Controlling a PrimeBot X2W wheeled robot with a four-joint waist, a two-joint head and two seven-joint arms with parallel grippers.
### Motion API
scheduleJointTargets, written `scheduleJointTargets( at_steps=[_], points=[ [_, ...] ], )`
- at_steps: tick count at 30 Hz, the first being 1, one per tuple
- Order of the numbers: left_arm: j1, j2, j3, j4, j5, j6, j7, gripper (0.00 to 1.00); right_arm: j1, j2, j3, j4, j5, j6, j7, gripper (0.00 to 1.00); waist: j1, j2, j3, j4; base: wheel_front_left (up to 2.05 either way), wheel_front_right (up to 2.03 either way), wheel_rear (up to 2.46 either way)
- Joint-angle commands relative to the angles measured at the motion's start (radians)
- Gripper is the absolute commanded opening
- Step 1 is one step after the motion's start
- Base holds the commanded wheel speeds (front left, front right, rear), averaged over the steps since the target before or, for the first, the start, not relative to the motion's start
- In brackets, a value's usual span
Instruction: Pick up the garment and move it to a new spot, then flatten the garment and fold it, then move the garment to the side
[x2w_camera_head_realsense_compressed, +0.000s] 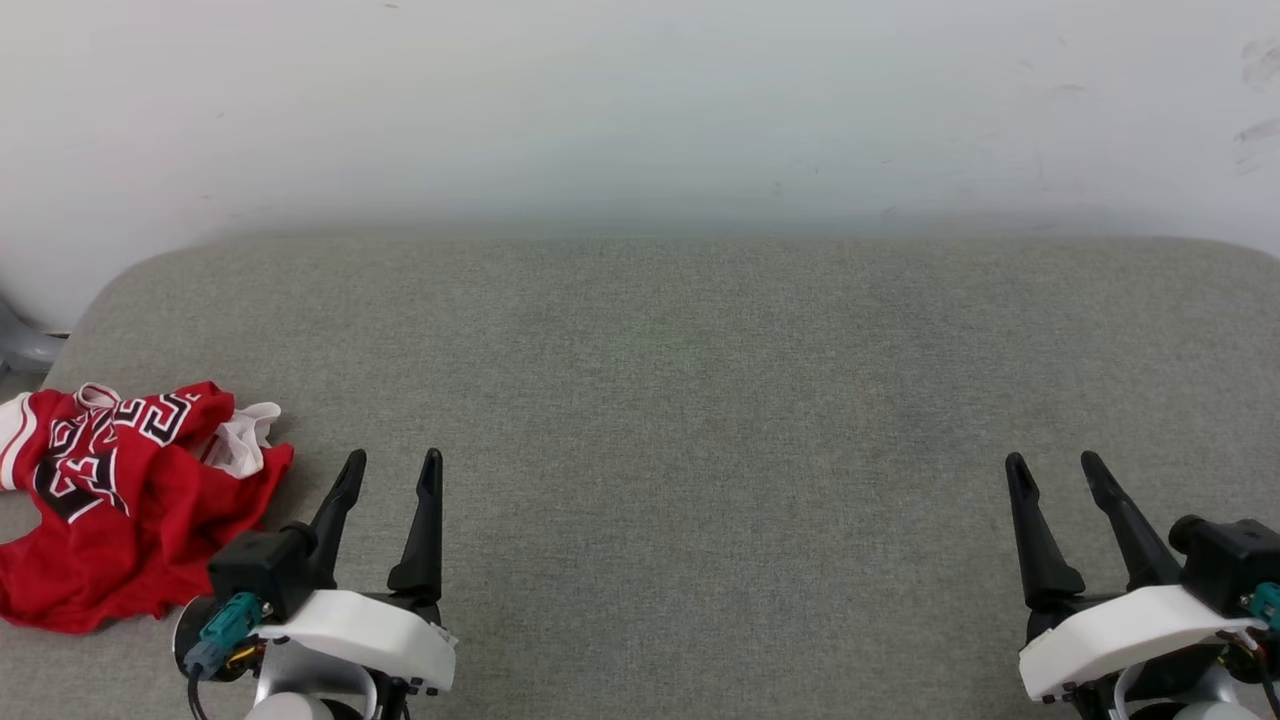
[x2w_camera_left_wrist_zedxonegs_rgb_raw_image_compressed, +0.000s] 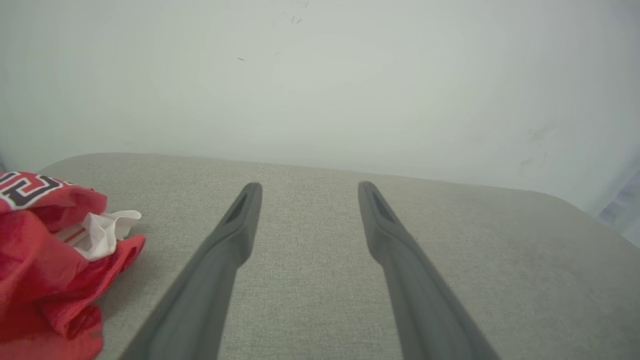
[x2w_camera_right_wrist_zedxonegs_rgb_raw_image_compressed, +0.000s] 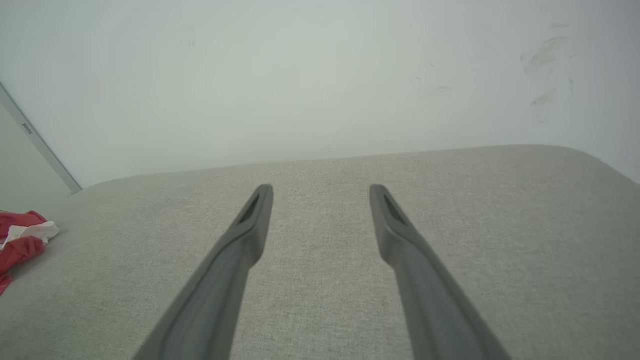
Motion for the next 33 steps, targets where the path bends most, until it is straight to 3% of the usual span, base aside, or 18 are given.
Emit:
scheduleJointTargets(
  at_steps=[1, 25, 33],
  points=[
    [-0.016, 0.005, -0.003, -0.005, 0.024, 0.005, -0.010, 1.00, -0.002, 0.003, -0.001, -0.014, -0.026, 0.000, -0.006, 1.00, 0.0000, 0.0000, -0.001, 0.000, 0.00, 0.00, 0.00],
    [-0.015, -0.009, -0.004, 0.013, 0.148, -0.016, -0.058, 1.00, 0.027, 0.018, -0.041, -0.040, -0.130, 0.000, -0.035, 1.00, 0.0000, 0.0000, -0.004, 0.006, 0.00, 0.00, 0.00],
    [-0.017, -0.023, 0.017, 0.026, 0.182, -0.026, -0.073, 1.00, 0.030, 0.018, -0.045, -0.047, -0.170, 0.000, -0.046, 1.00, 0.0000, 0.0000, -0.003, 0.053, 0.00, 0.00, 0.00]
  ],
)
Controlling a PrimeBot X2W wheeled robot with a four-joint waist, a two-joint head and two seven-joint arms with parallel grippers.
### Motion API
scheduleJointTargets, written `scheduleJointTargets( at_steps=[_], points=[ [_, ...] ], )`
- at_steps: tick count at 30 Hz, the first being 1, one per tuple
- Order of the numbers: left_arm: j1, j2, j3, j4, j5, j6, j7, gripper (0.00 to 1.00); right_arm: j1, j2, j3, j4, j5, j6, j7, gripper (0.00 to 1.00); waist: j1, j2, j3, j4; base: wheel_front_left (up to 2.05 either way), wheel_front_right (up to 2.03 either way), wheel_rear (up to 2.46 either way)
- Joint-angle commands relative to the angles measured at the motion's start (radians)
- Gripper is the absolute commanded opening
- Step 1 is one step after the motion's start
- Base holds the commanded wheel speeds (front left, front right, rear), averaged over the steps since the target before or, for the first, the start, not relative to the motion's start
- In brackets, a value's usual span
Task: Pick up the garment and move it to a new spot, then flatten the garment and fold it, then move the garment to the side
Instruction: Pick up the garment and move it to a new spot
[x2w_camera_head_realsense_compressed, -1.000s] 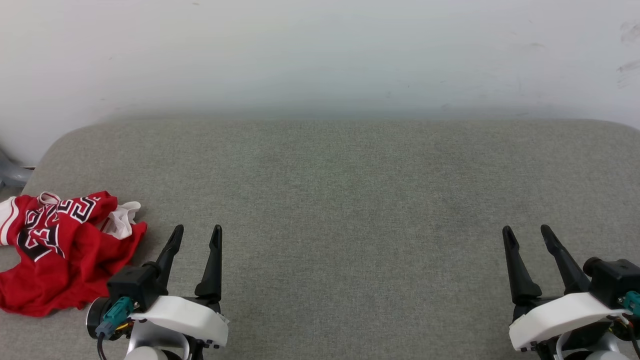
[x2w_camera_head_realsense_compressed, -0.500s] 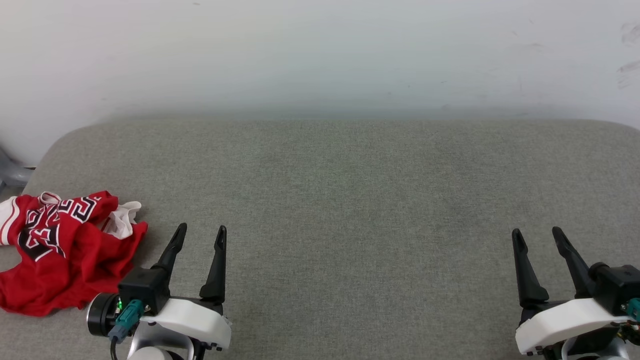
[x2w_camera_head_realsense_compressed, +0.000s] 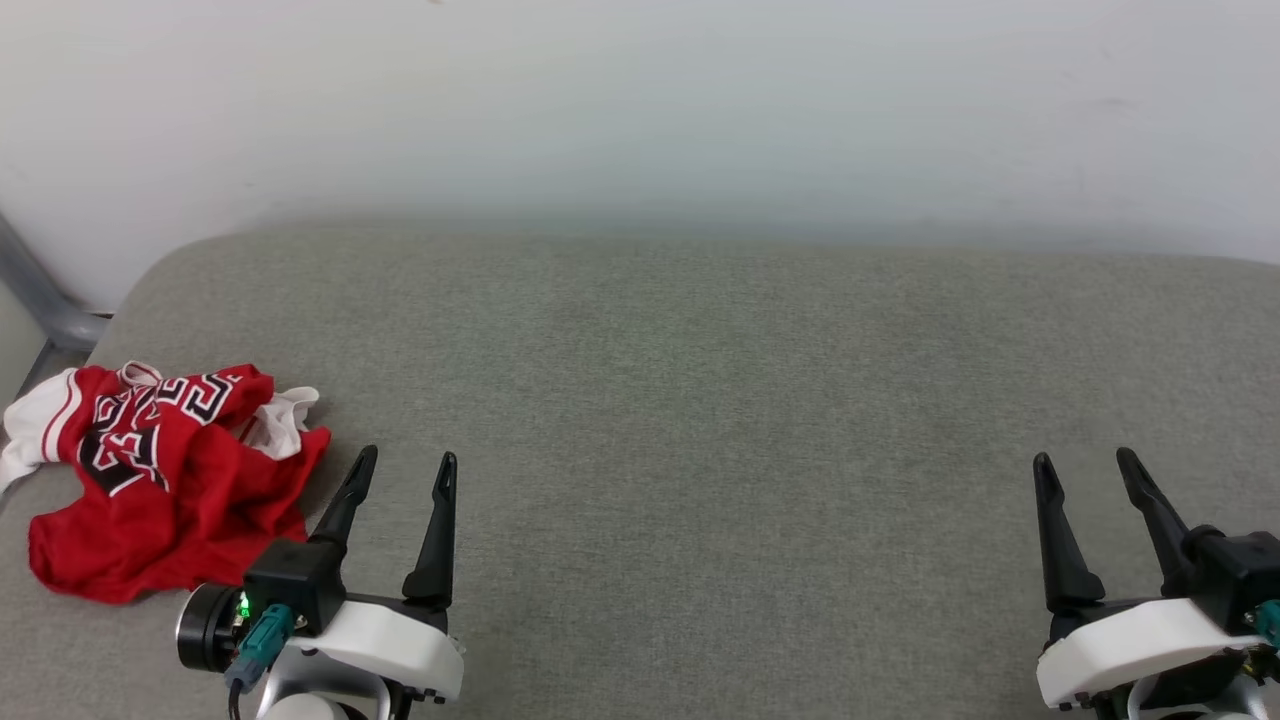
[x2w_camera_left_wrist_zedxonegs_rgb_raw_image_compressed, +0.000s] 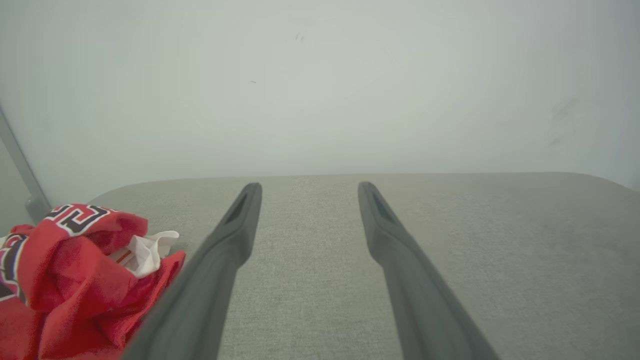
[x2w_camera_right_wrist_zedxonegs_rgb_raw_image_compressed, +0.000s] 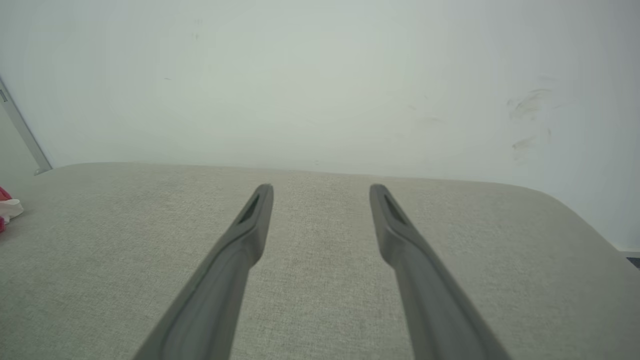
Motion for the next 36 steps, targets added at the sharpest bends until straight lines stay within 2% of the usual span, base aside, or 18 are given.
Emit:
scheduleJointTargets(
  at_steps=[1, 7, 24, 30, 36],
  points=[
    [-0.014, -0.001, 0.007, 0.004, 0.021, -0.001, -0.009, 1.00, 0.008, 0.003, 0.005, -0.008, -0.019, 0.000, -0.006, 1.00, 0.0000, 0.0000, -0.001, 0.025, 0.00, 0.00, 0.00],
    [-0.013, -0.003, 0.028, 0.018, 0.067, 0.003, -0.020, 1.00, 0.012, 0.003, 0.019, -0.015, -0.061, 0.000, -0.008, 1.00, 0.0000, 0.0000, -0.006, 0.114, 0.00, 0.00, 0.00],
    [-0.009, -0.019, 0.100, 0.026, 0.052, 0.000, -0.018, 1.00, -0.021, 0.003, 0.073, -0.012, -0.042, 0.000, -0.011, 1.00, 0.0000, 0.0000, -0.003, 0.392, 0.00, 0.00, 0.00],
    [-0.005, -0.026, 0.118, 0.031, 0.045, -0.005, -0.018, 1.00, -0.027, 0.003, 0.088, -0.009, -0.044, 0.000, -0.005, 1.00, 0.0000, 0.0000, -0.002, 0.437, 0.00, 0.00, 0.00],
    [-0.011, -0.030, 0.132, 0.033, 0.048, -0.008, -0.018, 1.00, -0.035, 0.003, 0.093, -0.012, -0.048, 0.000, -0.001, 1.00, 0.0000, 0.0000, 0.005, 0.448, 0.00, 0.00, 0.00]
  ],
)
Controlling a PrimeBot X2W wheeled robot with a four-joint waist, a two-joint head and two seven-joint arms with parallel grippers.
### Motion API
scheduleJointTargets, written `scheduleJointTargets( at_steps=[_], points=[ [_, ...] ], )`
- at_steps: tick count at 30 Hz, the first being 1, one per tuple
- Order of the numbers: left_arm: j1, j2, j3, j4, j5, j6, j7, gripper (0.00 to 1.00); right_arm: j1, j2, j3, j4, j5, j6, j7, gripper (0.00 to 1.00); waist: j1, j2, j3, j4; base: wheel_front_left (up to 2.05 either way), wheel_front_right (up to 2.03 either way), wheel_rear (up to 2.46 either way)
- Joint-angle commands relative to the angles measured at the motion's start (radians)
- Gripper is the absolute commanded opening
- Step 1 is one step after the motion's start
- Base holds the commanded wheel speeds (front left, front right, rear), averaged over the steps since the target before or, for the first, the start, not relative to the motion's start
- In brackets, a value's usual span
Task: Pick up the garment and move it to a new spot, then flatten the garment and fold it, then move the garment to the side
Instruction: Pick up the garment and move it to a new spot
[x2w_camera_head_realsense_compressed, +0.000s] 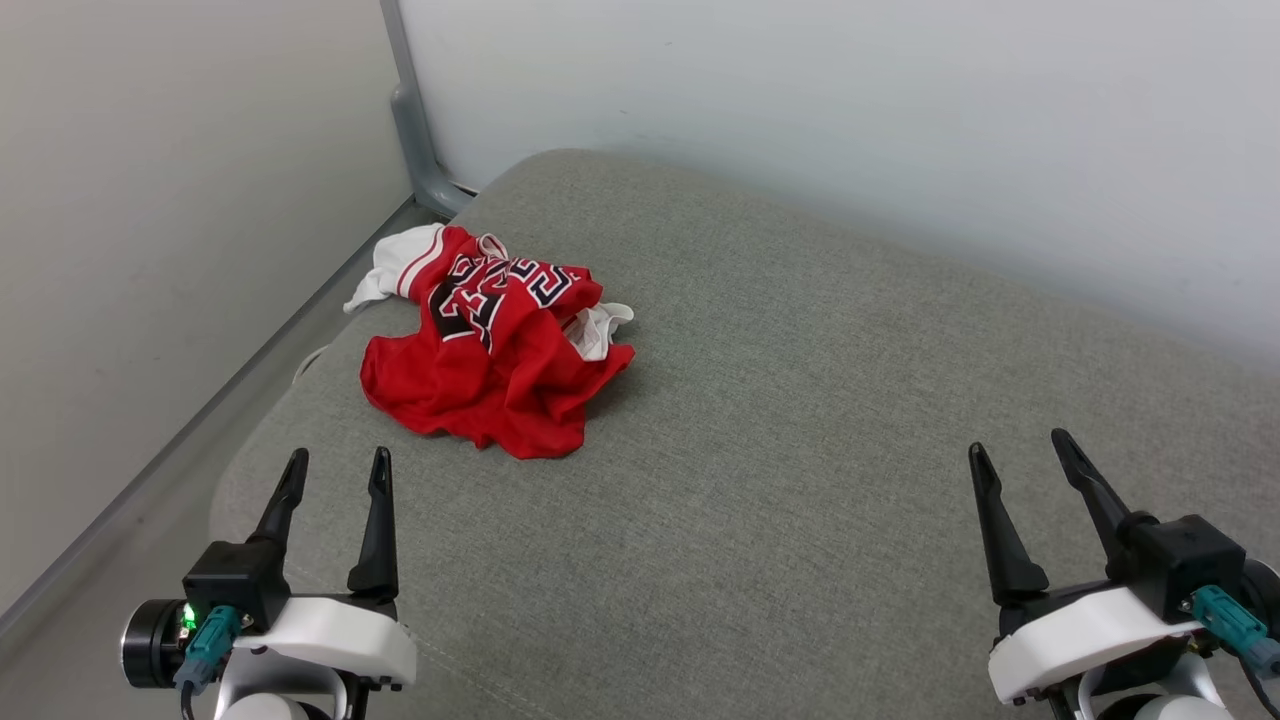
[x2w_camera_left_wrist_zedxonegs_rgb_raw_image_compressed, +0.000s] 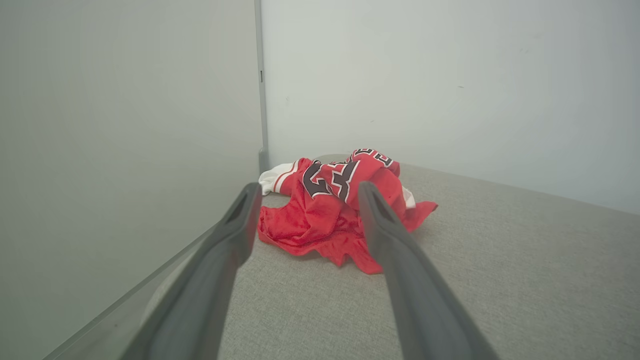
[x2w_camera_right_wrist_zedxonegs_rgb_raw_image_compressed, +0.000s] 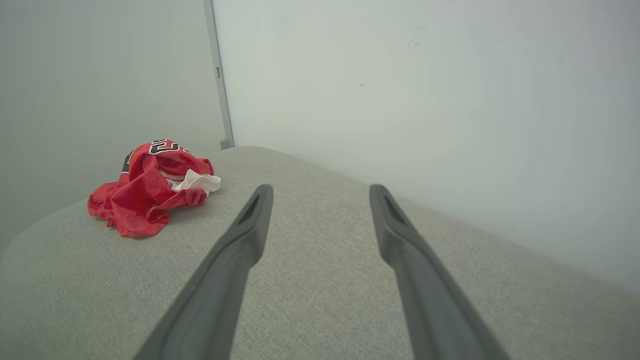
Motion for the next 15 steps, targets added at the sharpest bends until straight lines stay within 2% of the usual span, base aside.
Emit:
scheduleJointTargets(
  at_steps=[1, 8, 15],
  points=[
    [-0.008, -0.001, 0.009, 0.003, 0.000, -0.003, -0.003, 1.00, -0.014, 0.001, 0.001, -0.005, -0.004, -0.001, 0.003, 1.00, 0.0000, -0.0001, 0.005, -0.001, 0.00, 0.00, 0.00],
    [-0.067, 0.005, 0.020, 0.027, -0.009, -0.009, -0.003, 1.00, -0.033, 0.001, -0.004, -0.020, -0.022, -0.001, 0.020, 1.00, 0.0000, -0.0001, 0.039, -0.026, 0.00, 0.00, 0.00],
    [-0.239, 0.066, 0.041, 0.149, -0.070, -0.021, 0.016, 1.00, -0.085, 0.001, -0.009, -0.070, -0.056, -0.001, 0.056, 1.00, 0.0000, -0.0001, 0.136, -0.093, 0.00, 0.00, 0.00]
  ],
)
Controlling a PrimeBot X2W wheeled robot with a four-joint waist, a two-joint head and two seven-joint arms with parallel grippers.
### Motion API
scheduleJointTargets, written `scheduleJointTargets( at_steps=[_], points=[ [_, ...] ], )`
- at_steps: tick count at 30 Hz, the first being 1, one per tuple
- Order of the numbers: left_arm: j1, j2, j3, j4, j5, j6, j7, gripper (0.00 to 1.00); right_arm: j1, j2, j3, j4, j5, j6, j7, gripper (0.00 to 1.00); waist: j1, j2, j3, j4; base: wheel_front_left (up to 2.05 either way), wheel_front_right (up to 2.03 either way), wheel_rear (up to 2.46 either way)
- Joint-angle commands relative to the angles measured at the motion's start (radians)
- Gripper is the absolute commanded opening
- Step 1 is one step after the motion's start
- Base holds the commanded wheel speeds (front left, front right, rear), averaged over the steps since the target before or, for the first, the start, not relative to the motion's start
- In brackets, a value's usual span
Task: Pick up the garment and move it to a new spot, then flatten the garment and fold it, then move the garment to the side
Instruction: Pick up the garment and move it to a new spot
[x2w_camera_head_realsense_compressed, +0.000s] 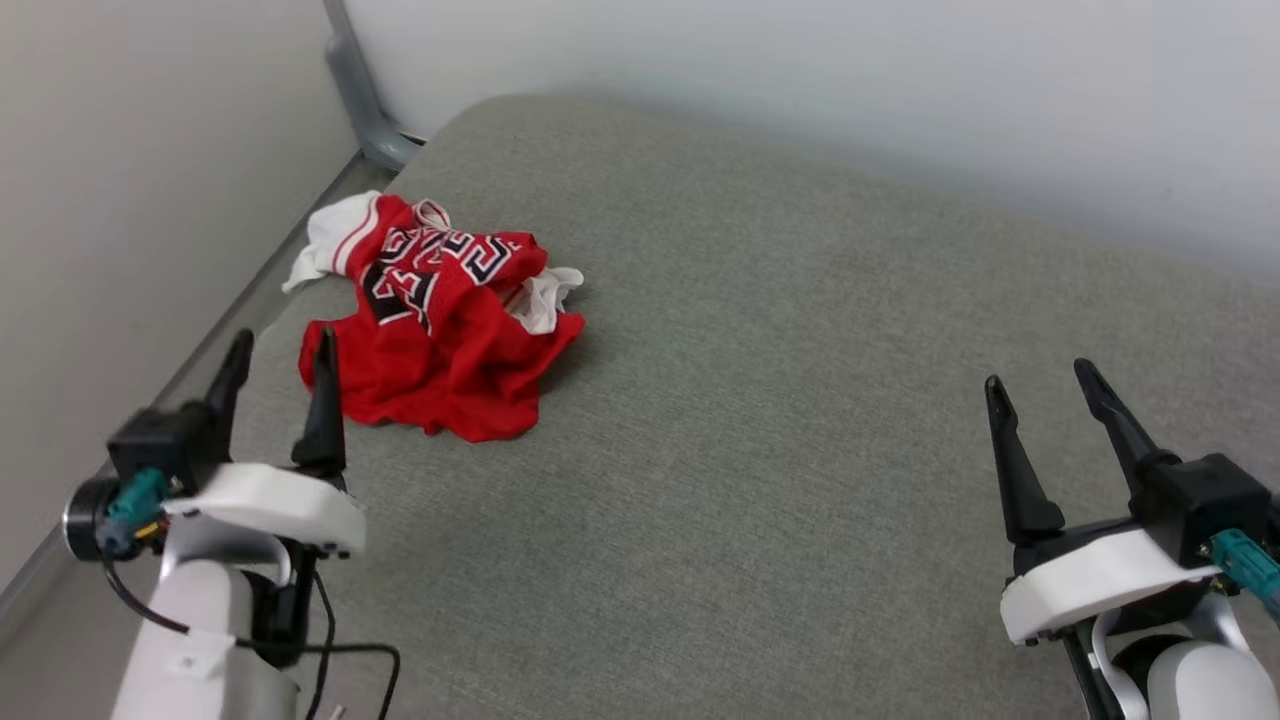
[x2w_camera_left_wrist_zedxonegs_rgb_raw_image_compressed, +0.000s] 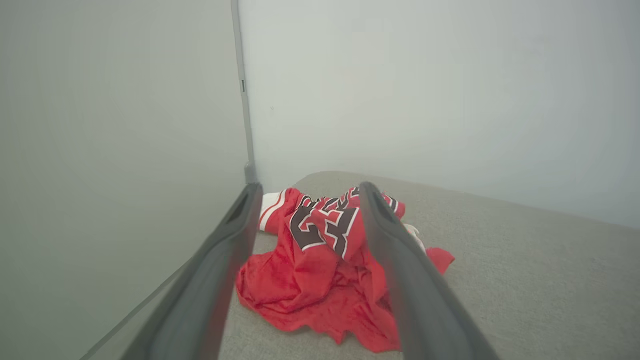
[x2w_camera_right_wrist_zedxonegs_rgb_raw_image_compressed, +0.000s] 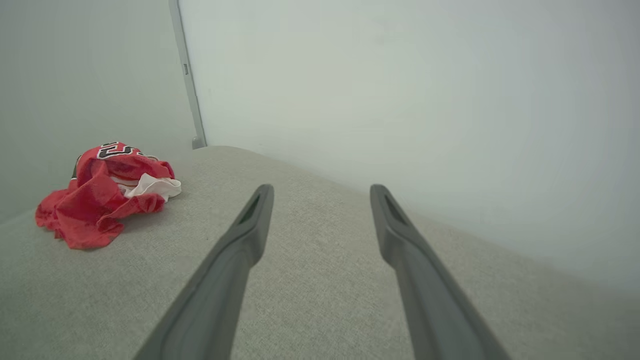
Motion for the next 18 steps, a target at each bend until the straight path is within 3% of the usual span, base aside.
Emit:
scheduleJointTargets(
  at_steps=[1, 8, 18],
  points=[
    [-0.070, 0.028, 0.010, 0.043, -0.032, -0.004, 0.028, 1.00, -0.027, 0.001, 0.000, -0.017, -0.013, -0.001, 0.006, 1.00, -0.0001, -0.0001, 0.060, -0.051, 0.00, 0.00, 0.00],
    [-0.263, 0.127, 0.009, 0.161, -0.164, -0.010, 0.169, 1.00, -0.071, 0.001, 0.007, -0.044, -0.033, -0.001, 0.021, 1.00, -0.0001, -0.0001, 0.155, -0.118, 0.00, 0.00, 0.00],
    [-0.507, 0.339, -0.115, 0.311, -0.456, -0.010, 0.587, 1.00, -0.146, 0.000, 0.006, -0.068, -0.061, -0.001, 0.027, 1.00, -0.0001, -0.0001, 0.291, -0.207, 0.00, 0.00, 0.00]
  ],
)
